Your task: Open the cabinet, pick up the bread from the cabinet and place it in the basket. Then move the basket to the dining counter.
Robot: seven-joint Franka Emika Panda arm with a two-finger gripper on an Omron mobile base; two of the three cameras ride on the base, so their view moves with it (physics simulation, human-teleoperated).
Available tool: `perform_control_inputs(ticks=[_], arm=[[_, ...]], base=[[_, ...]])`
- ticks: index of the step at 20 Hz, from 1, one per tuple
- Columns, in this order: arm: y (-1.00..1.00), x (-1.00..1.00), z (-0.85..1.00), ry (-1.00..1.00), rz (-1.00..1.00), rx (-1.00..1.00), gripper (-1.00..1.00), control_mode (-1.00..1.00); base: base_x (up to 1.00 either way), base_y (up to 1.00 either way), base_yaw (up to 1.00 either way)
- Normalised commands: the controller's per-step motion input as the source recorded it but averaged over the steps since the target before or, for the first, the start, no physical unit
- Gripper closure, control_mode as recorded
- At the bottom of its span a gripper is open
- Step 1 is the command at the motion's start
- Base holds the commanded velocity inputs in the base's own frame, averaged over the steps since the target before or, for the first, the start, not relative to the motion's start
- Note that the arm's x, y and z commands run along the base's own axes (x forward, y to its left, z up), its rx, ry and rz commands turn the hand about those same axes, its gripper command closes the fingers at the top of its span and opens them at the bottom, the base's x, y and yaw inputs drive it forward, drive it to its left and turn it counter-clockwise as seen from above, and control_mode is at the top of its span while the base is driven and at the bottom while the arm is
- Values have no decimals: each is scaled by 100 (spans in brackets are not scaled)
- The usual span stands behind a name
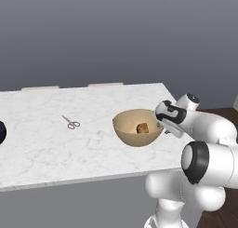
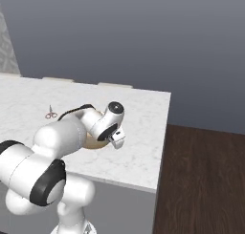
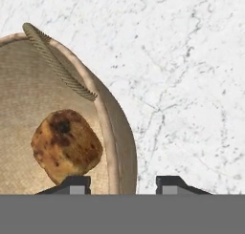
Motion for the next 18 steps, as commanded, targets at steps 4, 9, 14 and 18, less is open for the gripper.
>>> perform_control_inputs(ticks=[4,9,14,18], arm=[[0,1,0,1,0,0,-100,-100],[2,0,44,13,0,-8,-100,-100],[20,-27,90,10,0,-19,-100,-100],[20,-62,78,0,1,-16,-100,-100]], base=[[0,0,0],[0,0,0],[0,0,0],[0,0,0]])
